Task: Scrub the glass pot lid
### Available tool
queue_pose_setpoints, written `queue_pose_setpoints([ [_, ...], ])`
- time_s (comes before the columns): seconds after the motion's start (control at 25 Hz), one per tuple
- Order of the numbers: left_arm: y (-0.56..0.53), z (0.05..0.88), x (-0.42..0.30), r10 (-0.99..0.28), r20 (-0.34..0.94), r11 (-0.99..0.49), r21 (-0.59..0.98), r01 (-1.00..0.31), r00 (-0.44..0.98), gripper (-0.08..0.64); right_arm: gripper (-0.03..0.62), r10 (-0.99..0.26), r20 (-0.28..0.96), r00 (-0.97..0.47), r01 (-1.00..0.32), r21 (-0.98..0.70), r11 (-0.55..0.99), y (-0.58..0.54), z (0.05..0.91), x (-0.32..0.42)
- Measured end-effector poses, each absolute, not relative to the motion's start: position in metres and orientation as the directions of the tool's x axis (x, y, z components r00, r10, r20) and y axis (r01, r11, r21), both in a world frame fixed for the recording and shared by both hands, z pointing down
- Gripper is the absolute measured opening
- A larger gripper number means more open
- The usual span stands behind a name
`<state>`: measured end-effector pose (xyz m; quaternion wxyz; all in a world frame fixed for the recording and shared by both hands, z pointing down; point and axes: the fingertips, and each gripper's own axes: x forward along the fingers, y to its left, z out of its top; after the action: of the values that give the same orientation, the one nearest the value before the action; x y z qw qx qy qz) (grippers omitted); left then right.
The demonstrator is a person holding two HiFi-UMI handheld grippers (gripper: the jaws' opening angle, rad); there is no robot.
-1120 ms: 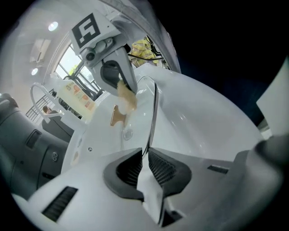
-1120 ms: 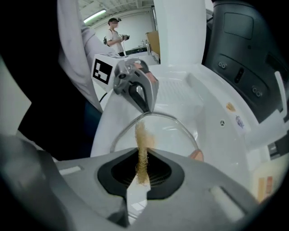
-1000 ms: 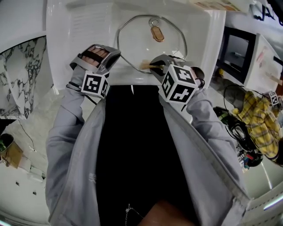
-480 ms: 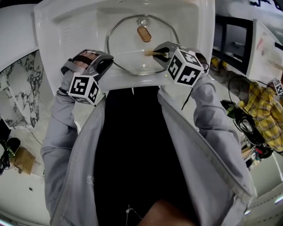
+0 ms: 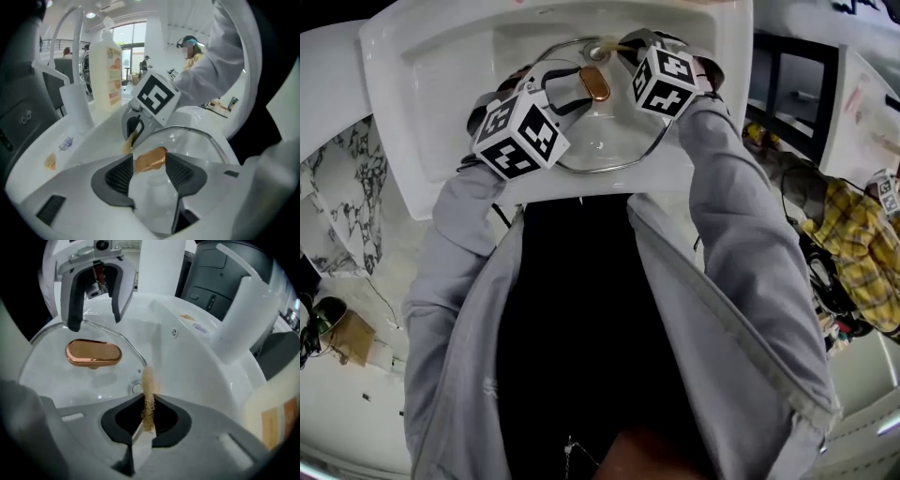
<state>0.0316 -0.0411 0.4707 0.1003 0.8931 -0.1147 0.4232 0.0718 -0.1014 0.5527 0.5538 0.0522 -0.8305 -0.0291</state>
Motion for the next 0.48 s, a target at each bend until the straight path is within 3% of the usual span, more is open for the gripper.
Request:
queue_pose_setpoints([
  [0.16,-0.058,0.47,0.058,-0.086,0.746,-0.913,0.205,-0.352,0.66,0.19,0.029,-0.128,0.911,-0.392,0.017,0.146,0.989,-0.117,0.573,0.054],
  [0.28,-0.064,0.474,0.065,-0.083,0.776,-0.914,0.19,-0.358,0.625,0.052,0.029,-0.085,0.916,-0.392,0.037,0.108,0.994,-0.117,0.582,0.049],
  [0.48,-0.056,0.493,0.063,-0.052,0.84,-0.938,0.144,-0.315,0.539,0.015,0.029,0.012,0.93,-0.367,0.112,0.031,0.993,-0.103,0.586,0.049],
])
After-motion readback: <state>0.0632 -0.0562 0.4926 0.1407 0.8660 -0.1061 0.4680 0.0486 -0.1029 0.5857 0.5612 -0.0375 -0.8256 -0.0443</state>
